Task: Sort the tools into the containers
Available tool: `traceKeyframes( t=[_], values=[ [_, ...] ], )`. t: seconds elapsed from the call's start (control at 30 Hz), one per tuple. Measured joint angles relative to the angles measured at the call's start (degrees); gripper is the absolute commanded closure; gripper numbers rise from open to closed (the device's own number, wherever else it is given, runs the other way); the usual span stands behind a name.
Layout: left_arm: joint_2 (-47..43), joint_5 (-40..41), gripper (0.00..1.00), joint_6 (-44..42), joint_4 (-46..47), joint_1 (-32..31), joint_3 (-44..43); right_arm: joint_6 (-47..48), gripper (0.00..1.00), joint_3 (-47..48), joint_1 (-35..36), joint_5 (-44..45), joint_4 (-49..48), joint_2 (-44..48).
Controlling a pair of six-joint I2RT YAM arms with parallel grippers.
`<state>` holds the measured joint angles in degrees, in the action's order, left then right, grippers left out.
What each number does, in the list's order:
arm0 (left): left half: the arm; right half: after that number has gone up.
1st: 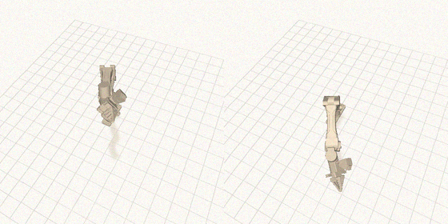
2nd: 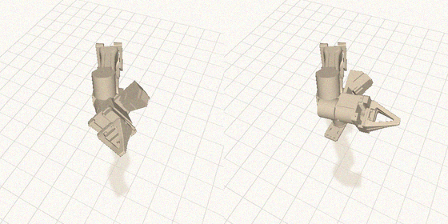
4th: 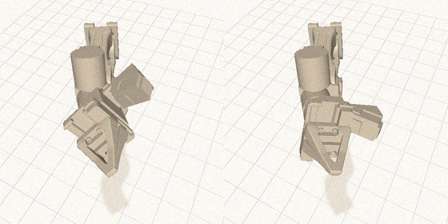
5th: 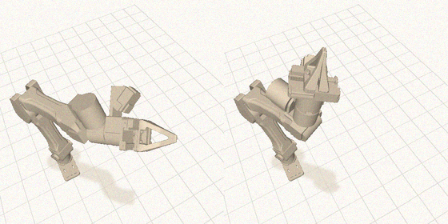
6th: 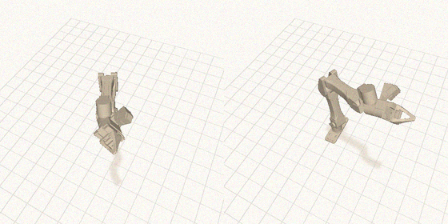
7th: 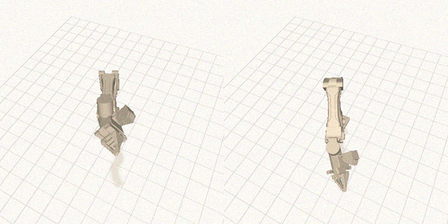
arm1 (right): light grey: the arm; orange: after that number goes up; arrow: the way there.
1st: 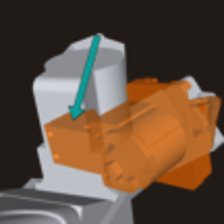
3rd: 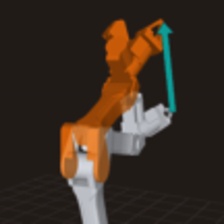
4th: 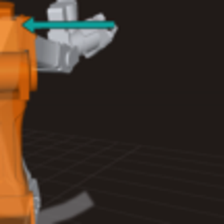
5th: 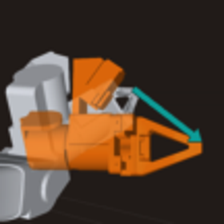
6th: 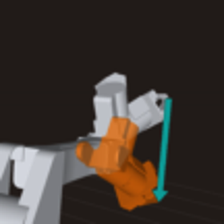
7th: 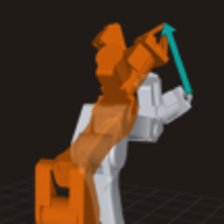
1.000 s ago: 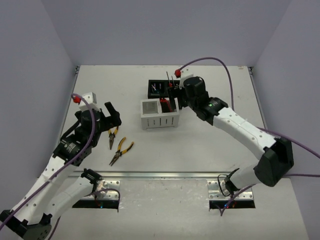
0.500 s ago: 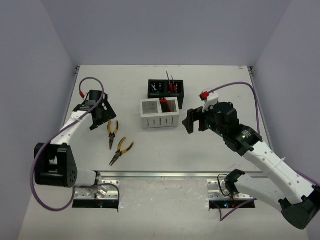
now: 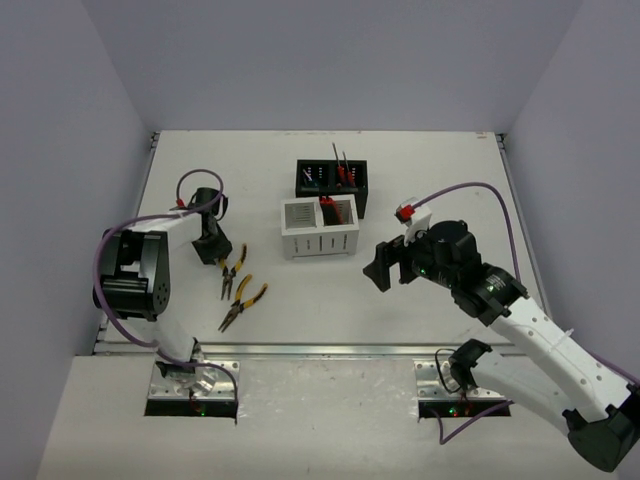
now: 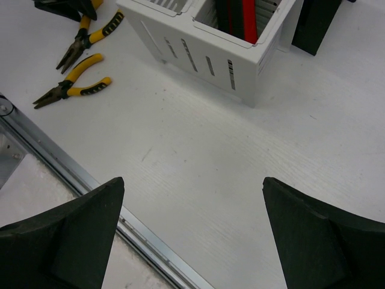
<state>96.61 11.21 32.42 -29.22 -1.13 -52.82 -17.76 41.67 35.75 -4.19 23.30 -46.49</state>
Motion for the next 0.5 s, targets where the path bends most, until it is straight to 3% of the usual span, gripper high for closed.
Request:
traceKeyframes(
  t=[0.13, 0.5],
  values=[
    [0.44, 0.37, 1.0, 0.48, 1.1, 0.08, -0.28, -0.04, 0.02, -0.09, 0.0, -2.01, -0.82, 1.03],
    [-5.88, 5.09, 1.0, 2.63, 4.0, 0.09, 4.94, -1.05, 0.02, -2.72, 0.0, -7.65, -3.06, 2.45]
  ],
)
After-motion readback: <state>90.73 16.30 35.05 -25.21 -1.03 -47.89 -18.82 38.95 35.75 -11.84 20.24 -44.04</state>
